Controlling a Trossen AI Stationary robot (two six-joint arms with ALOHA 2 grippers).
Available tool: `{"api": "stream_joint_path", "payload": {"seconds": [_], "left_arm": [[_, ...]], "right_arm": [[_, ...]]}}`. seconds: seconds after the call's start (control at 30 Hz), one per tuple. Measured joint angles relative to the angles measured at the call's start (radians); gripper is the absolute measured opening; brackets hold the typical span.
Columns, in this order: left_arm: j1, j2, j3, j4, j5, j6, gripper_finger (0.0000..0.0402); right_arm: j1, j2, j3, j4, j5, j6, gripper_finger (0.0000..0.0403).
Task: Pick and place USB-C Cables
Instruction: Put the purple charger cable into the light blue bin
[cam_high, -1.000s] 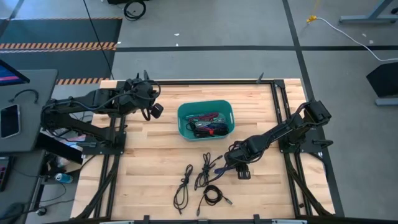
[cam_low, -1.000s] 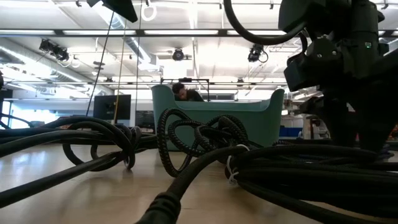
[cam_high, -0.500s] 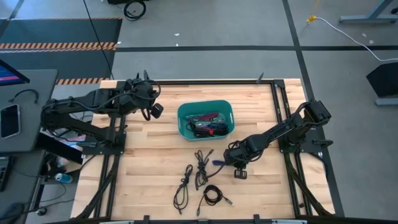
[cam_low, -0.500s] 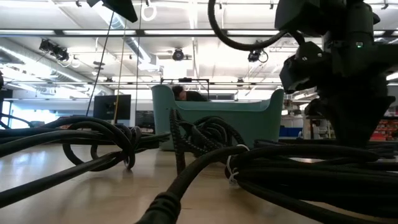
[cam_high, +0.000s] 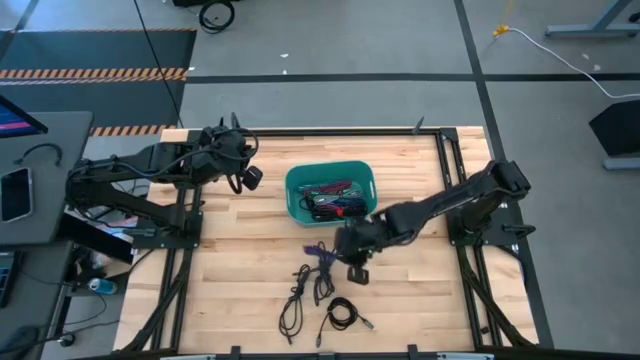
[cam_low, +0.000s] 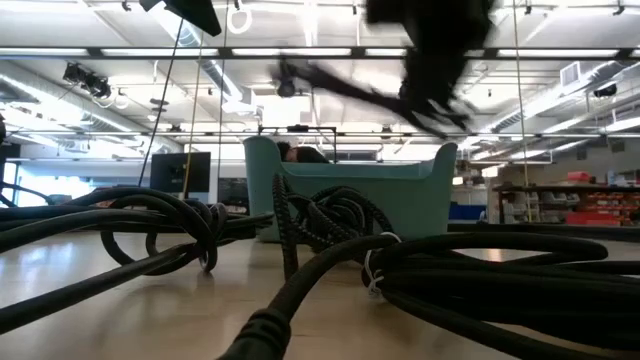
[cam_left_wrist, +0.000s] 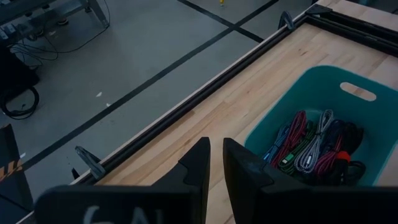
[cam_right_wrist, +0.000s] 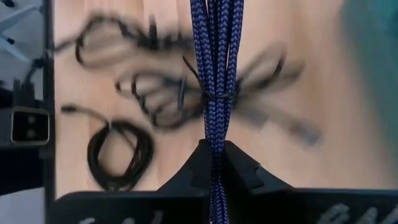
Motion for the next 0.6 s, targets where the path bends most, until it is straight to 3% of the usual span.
{"api": "stream_joint_path", "payload": {"seconds": [0.27, 0.6], "left_arm": [[0.0, 0.0, 0.0, 0.0, 0.0, 0.0, 0.005], [0.0, 0.0, 0.0, 0.0, 0.0, 0.0, 0.005]], "right_arm": [[-0.125, -0.002, 0.298, -0.353, 0.156, -0.338, 0.0017], [-0.436, 0.001, 0.33, -0.429, 0.061, -0.724, 0.0017]]}}
